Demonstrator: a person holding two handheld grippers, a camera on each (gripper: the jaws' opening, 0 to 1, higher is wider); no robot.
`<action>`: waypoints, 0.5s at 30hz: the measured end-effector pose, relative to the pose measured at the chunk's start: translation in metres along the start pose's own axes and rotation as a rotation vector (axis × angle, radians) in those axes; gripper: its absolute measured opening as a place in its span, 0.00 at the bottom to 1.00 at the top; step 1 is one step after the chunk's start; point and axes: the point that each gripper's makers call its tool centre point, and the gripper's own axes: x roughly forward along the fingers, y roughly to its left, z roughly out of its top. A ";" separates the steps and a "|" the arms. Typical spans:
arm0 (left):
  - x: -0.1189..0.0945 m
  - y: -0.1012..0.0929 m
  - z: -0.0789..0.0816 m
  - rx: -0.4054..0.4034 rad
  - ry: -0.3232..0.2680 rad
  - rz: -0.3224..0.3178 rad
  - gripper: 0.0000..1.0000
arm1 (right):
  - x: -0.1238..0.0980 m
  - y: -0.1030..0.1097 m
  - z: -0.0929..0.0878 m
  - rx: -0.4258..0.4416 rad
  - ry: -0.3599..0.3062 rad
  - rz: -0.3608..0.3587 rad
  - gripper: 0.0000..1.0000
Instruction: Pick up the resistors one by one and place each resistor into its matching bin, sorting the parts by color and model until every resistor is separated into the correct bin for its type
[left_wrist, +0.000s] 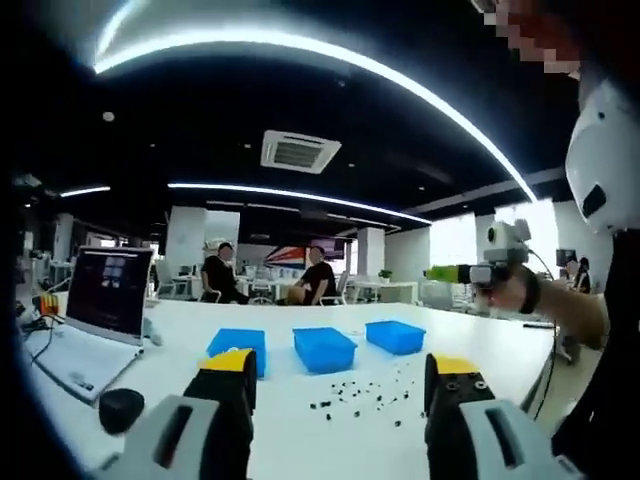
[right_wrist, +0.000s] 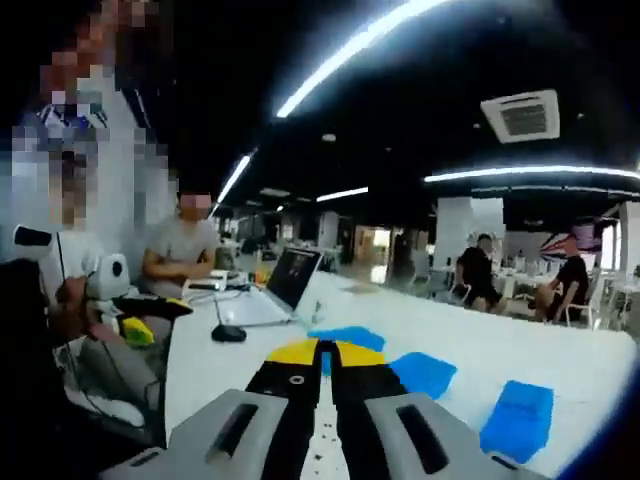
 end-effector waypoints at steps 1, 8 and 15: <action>-0.001 0.002 -0.001 0.002 0.003 0.010 0.69 | 0.005 0.001 0.003 0.001 -0.008 0.002 0.07; -0.012 0.031 -0.005 -0.027 -0.003 0.142 0.68 | 0.079 0.009 0.012 0.003 -0.025 0.072 0.07; -0.017 0.049 -0.005 0.005 0.016 0.203 0.69 | 0.173 -0.004 0.006 -0.014 -0.012 0.080 0.07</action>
